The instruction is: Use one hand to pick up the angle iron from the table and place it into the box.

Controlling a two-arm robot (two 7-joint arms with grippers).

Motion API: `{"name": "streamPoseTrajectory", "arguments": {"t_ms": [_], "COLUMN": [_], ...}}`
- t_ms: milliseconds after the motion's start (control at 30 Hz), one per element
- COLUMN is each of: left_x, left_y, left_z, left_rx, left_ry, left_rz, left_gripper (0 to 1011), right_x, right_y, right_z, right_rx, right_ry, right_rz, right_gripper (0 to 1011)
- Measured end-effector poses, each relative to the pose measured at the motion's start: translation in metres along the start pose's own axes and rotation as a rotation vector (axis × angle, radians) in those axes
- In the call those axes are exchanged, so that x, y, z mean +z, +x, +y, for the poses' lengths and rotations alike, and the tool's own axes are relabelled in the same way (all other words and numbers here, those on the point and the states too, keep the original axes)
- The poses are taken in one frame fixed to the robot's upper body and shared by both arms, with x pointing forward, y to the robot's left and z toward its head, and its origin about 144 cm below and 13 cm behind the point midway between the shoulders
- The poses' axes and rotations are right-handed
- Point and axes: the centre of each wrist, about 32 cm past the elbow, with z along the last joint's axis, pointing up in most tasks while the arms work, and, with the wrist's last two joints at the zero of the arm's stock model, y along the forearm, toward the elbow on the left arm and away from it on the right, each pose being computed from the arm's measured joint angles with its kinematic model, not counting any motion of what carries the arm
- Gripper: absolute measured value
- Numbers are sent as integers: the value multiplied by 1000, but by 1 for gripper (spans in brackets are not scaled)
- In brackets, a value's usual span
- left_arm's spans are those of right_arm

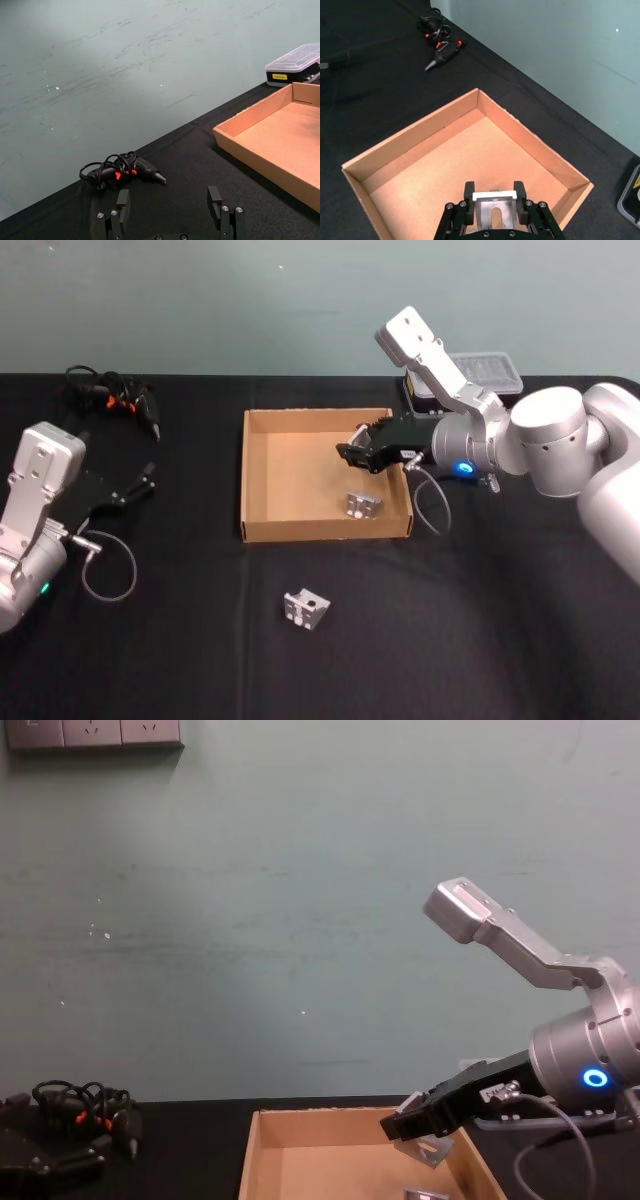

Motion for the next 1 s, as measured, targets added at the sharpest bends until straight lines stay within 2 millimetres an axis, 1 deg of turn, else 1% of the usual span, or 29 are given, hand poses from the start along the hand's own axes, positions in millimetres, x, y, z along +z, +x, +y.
{"name": "streamPoseTrajectory", "arguments": {"t_ms": [200,433,500,667,700,767,800,833,867,900,967,1000], "left_x": [0,0,0,0,0,0,0,0,0,0,0,0], "left_y": [0,0,0,0,0,0,0,0,0,0,0,0], "left_z": [0,0,0,0,0,0,0,0,0,0,0,0], "left_rx": [0,0,0,0,0,0,0,0,0,0,0,0], "left_ry": [0,0,0,0,0,0,0,0,0,0,0,0], "left_rz": [0,0,0,0,0,0,0,0,0,0,0,0], "left_gripper": [1011,1011,1011,1011,1011,1011,1011,1011,1011,1011,1011,1011], "right_x": [3,4,4,4,5,5,4,4,4,4,3,3], "right_y": [-1,-2,-2,-2,-2,-2,-2,-2,-2,-2,-3,-3], "right_z": [6,8,8,8,7,6,6,5,4,3,0,-1], "right_rx": [-6,-12,-13,-13,-13,-15,-16,-17,-19,-21,-29,-31], "right_ry": [-24,-40,-43,-46,-44,-43,-41,-39,-35,-33,-21,-17], "right_rz": [15,21,20,15,14,14,14,14,16,16,18,19], "right_gripper": [472,472,488,628,684,723,778,778,814,814,901,917]}}
